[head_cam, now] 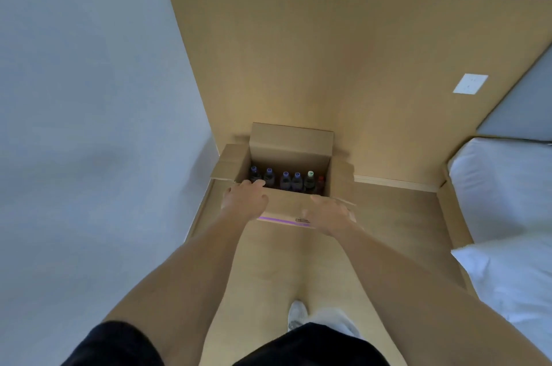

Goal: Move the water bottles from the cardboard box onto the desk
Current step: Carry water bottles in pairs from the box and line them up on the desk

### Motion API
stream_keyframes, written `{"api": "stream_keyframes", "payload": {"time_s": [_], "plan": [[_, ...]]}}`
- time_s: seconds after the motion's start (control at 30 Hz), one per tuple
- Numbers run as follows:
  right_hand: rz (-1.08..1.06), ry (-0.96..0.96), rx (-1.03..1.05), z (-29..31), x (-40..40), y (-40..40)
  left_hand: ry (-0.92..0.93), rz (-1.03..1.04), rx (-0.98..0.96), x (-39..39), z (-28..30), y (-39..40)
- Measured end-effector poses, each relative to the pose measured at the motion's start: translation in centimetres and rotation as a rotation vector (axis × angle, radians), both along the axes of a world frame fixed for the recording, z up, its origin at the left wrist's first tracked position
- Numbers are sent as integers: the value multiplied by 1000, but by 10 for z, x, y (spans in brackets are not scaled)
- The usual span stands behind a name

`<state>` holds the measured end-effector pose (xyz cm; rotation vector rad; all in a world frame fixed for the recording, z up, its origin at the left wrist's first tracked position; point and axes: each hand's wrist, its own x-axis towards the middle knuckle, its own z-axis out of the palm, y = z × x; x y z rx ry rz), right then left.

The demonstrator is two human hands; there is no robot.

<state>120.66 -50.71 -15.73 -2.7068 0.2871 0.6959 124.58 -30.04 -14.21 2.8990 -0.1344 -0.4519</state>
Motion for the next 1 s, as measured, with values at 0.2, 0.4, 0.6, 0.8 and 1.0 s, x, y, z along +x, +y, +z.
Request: {"api": "stream_keyframes", "payload": {"time_s": [0.2,0.4,0.6,0.8,1.0], "plan": [[34,19,33,-1,92,-16,16,53,-9,90,-2,-12],[38,23,15,-18,152,-32,83,49,12,152,-30,-18],[-44,45,5,-43,217,-38,162,0,-23,237,-67,-22],[-154,112,12,-70,292,-24,194,-74,-80,340,-98,-20],[-218,158,49,-106,358,-3,254,-102,-78,414,-132,-12]]}}
